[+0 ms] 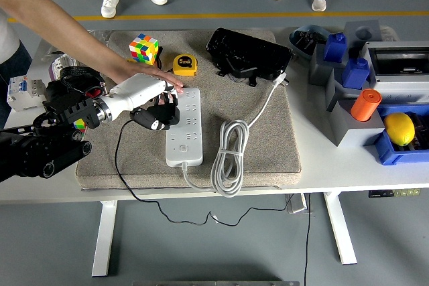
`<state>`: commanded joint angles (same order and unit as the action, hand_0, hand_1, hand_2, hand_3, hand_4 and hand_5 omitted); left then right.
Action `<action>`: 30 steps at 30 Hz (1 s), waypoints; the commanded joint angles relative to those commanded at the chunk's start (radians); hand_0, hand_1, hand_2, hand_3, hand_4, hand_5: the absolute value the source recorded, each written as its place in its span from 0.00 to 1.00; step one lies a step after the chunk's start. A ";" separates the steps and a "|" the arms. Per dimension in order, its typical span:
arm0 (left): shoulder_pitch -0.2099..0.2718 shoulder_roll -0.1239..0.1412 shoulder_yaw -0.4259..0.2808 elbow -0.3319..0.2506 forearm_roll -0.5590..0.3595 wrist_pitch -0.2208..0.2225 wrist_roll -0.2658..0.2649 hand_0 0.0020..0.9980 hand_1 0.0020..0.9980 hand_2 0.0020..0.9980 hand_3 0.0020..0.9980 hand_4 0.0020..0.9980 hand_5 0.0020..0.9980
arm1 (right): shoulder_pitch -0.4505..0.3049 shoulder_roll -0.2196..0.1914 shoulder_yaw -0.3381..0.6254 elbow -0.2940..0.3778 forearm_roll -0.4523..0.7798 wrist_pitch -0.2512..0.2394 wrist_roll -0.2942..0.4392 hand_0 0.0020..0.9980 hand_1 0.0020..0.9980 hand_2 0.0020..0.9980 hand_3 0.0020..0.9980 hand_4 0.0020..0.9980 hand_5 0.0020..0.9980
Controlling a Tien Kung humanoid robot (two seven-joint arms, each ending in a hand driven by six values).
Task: Put the plug near the board,insert it into the board,press the button,pull the plug out
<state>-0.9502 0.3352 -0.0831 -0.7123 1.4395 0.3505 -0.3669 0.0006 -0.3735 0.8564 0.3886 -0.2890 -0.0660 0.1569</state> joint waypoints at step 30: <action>-0.002 0.005 0.014 0.003 -0.015 -0.022 -0.003 0.36 0.38 0.39 0.52 0.89 0.10 | 0.000 0.000 0.002 0.000 -0.001 -0.001 0.004 0.72 0.72 0.72 0.61 1.00 0.63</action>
<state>-0.9519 0.3402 -0.0695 -0.7088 1.4244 0.3288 -0.3700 0.0005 -0.3732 0.8582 0.3891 -0.2902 -0.0674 0.1608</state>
